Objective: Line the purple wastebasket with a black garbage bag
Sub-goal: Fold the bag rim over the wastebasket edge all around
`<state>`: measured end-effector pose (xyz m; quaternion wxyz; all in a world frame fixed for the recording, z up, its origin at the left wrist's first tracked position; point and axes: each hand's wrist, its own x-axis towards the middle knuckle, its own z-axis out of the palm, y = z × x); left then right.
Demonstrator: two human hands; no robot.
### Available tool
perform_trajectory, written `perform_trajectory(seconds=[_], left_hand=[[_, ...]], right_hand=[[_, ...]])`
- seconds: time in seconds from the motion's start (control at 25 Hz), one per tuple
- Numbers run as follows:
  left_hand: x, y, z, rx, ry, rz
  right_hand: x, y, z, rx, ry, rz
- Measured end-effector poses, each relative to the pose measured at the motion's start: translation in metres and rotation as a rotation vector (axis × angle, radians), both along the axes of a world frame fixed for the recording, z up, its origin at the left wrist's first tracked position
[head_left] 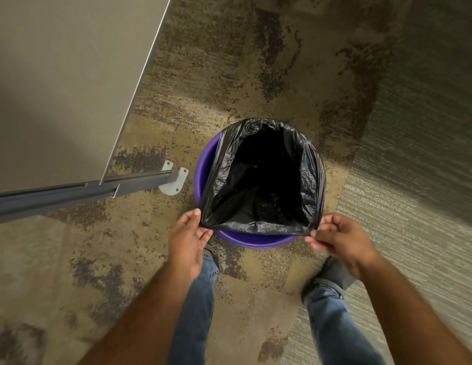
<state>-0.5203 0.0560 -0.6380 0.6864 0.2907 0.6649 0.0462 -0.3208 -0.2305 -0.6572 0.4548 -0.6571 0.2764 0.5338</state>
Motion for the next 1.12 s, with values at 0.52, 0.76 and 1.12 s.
perform_trajectory(seconds=[0.52,0.76,1.12], left_hand=[[0.012,0.031,-0.009,-0.051,-0.1,-0.146],[0.007,0.029,-0.017,-0.009,-0.14,-0.124],[0.004,0.029,-0.033,0.117,-0.088,-0.137]], right_hand=[[0.027,0.036,0.029,-0.349,-0.003,0.911],[0.068,0.165,0.074,-0.126,-1.234,1.091],[0.095,0.327,0.033,0.545,-1.398,1.93]])
